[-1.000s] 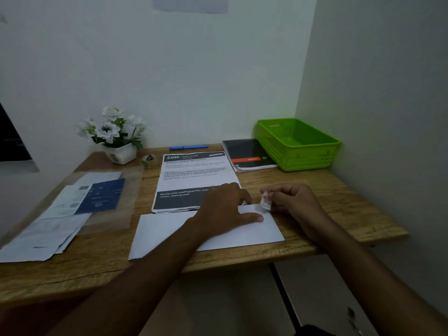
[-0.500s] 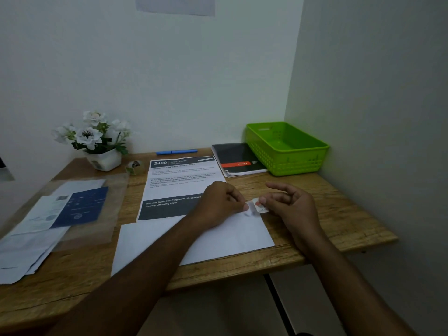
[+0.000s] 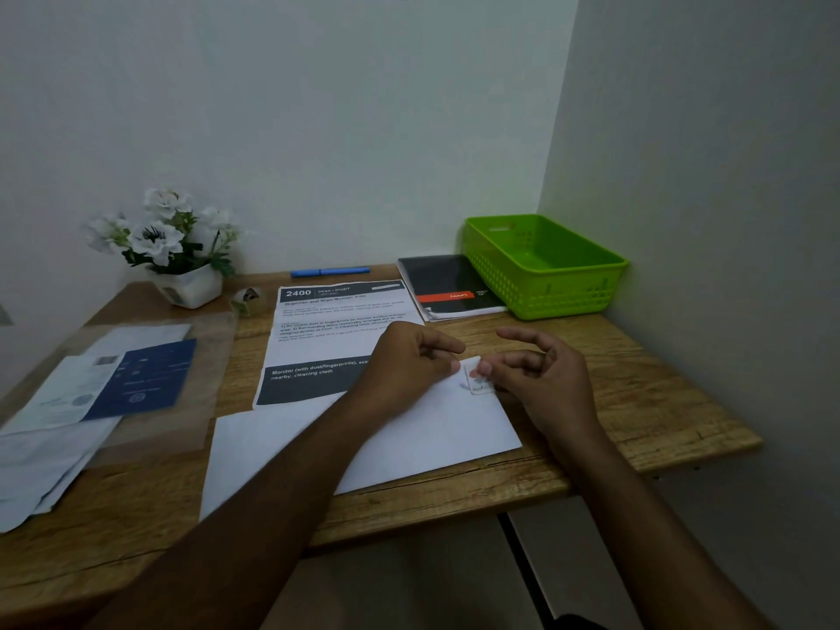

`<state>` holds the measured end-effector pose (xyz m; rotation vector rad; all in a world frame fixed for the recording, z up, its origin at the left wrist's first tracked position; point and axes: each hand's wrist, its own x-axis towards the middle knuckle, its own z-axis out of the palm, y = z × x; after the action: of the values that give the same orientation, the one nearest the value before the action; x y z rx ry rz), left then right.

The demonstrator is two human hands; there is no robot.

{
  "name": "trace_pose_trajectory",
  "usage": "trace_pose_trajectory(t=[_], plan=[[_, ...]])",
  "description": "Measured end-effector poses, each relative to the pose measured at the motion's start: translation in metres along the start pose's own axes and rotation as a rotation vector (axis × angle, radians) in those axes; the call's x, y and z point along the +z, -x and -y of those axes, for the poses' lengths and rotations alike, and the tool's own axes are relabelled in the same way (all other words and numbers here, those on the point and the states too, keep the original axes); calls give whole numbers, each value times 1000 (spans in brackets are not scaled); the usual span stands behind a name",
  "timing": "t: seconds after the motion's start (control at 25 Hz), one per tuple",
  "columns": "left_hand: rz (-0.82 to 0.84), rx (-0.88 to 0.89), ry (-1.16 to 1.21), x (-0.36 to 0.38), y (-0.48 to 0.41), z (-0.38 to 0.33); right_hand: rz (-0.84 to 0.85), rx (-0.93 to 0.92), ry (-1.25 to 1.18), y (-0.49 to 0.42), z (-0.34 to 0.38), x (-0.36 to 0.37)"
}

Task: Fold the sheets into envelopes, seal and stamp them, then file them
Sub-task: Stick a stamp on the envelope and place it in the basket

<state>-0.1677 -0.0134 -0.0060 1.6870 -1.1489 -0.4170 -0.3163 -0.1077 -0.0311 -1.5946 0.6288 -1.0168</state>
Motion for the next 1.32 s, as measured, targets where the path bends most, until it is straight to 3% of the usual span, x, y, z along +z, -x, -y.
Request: trace_pose_trajectory(t=[1.32], plan=[[-44,86,12,-1,8,-11,-37,-153,46,1,5,5]])
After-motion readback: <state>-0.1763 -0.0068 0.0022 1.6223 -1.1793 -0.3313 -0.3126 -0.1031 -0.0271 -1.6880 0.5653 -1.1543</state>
